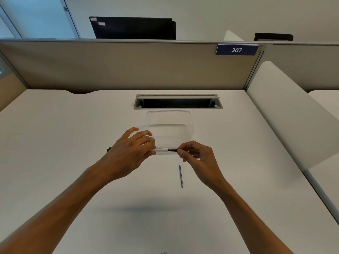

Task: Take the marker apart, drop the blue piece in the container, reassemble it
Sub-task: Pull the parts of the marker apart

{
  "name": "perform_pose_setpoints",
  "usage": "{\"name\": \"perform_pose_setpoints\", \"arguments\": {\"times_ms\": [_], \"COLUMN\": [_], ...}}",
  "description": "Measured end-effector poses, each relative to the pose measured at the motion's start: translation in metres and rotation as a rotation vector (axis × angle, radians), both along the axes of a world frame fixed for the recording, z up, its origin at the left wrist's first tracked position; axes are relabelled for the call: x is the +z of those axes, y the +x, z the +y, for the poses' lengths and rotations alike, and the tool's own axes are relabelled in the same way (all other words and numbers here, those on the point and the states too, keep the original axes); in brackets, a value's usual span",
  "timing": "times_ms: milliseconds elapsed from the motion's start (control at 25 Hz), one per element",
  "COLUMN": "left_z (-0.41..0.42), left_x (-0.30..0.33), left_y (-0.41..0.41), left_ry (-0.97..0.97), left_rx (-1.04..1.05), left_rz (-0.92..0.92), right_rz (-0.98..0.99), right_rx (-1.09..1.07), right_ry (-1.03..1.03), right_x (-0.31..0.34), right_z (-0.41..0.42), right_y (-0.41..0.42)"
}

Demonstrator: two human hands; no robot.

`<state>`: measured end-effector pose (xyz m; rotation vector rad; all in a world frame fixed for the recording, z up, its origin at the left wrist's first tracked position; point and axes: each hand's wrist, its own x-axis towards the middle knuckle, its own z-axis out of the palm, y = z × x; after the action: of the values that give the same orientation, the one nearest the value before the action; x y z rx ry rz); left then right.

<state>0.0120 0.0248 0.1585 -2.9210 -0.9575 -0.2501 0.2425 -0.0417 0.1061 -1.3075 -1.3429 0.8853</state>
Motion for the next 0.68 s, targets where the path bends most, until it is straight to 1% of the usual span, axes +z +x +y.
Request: {"name": "perform_pose_setpoints", "arguments": {"times_ms": [280, 440, 600, 680], "left_z": [0.004, 0.007, 0.009, 0.008], "left_x": [-0.010, -0.013, -0.016, -0.017], "left_y": [-0.007, -0.012, -0.014, -0.013], "left_ry": [-0.005, 0.008, 0.013, 0.007], "left_rx": [0.011, 0.024, 0.036, 0.033], "left_rz": [0.001, 0.009, -0.011, -0.023], "right_rz": [0.045, 0.079, -0.015, -0.093], "right_rx": [-0.071, -0.141, -0.235, -0.275], "right_ry": [-0.039, -0.096, -0.168, -0.189], "right_x": [-0.010, -0.022, -0.044, -0.056], "right_z": [-0.005, -0.009, -0.011, -0.014], "right_y": [-0.002, -0.005, -0.012, -0.018]}}
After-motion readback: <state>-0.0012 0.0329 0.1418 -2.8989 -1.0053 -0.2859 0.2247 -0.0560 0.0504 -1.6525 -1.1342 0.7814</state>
